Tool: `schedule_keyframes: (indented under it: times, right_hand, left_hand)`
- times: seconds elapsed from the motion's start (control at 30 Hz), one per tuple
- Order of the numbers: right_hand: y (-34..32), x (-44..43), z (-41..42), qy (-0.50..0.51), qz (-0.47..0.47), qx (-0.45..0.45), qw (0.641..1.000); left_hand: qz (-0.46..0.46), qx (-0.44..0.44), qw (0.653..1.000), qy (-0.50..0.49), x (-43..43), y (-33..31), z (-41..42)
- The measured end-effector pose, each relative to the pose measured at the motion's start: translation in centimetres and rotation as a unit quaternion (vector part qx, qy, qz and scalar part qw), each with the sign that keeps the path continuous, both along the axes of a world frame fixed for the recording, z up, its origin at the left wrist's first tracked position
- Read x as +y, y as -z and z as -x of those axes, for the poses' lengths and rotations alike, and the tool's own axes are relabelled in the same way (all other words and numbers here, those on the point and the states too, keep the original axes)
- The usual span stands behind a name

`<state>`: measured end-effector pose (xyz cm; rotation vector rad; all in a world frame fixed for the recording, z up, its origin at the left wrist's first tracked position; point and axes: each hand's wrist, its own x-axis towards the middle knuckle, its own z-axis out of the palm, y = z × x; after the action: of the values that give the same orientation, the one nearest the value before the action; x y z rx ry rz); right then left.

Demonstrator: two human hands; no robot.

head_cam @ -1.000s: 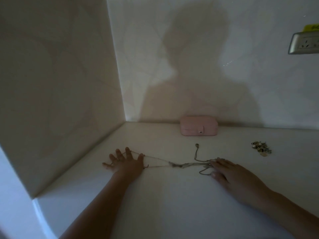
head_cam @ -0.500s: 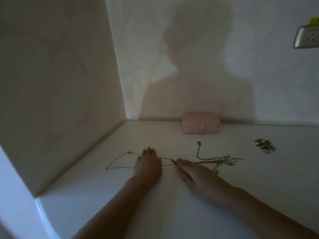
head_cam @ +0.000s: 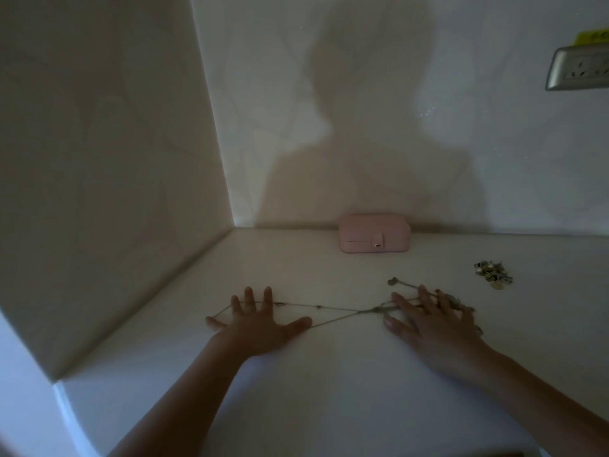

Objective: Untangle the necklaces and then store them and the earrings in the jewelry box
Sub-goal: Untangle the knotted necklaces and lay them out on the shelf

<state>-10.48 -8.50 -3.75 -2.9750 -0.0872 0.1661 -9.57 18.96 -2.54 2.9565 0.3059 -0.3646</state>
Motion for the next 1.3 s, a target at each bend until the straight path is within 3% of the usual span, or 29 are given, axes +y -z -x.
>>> schedule_keyframes:
  times: [0.33, 0.43, 0.53, 0.6, 0.73, 0.87, 0.93, 1.03, 1.13, 1.2, 1.23, 1.3]
  right_hand:
    - [-0.5, -2.3, -0.6, 0.052, -0.005, 0.002, 0.999]
    - [-0.6, -1.8, -0.3, 0.015, -0.036, -0.051, 0.998]
    - [-0.4, -0.6, 0.4, -0.099, -0.167, -0.175, 0.965]
    - [-0.6, 0.5, 1.0, -0.142, -0.23, -0.207, 0.94]
    - [-1.0, 2.3, 1.2, -0.18, -0.24, -0.17, 0.939]
    - [-1.2, 3.2, 1.0, -0.197, -0.188, -0.174, 0.946]
    - [-1.2, 3.5, 1.2, -0.182, -0.234, -0.168, 0.94]
    - [-2.4, 3.5, 1.0, -0.094, -0.433, -0.095, 0.892]
    - [-3.5, 3.6, 0.5, -0.035, -0.595, -0.01, 0.803]
    - [-3.6, 3.8, 0.3, -0.009, -0.655, 0.023, 0.755]
    - [-3.5, 3.9, 0.1, 0.005, -0.665, 0.022, 0.746]
    - [-3.5, 3.6, -0.6, 0.03, -0.64, -0.027, 0.767]
  left_hand:
    - [-0.016, 0.072, 0.996, 0.049, 2.2, -1.3, 3.6]
    - [-0.036, 0.084, 0.993, 0.076, 2.8, -1.7, 4.6]
    - [-0.035, 0.041, 0.994, 0.093, 2.0, -1.0, 4.9]
    - [0.011, -0.029, 0.994, 0.107, 0.4, -0.3, 5.1]
    - [0.055, -0.094, 0.986, 0.127, -3.8, 0.0, 4.7]
    - [0.002, -0.057, 0.992, 0.112, -5.9, 1.2, 4.5]
    - [-0.005, -0.051, 0.994, 0.101, -5.8, 1.5, 4.6]
    - [-0.009, -0.054, 0.992, 0.11, -5.6, 1.5, 4.6]
    - [-0.004, -0.055, 0.991, 0.119, -5.3, 1.4, 4.9]
    - [-0.004, -0.055, 0.991, 0.123, -5.2, 1.5, 5.1]
    - [-0.003, -0.056, 0.991, 0.124, -5.1, 1.5, 5.2]
    - [0.002, -0.058, 0.991, 0.123, -4.8, 1.5, 5.3]
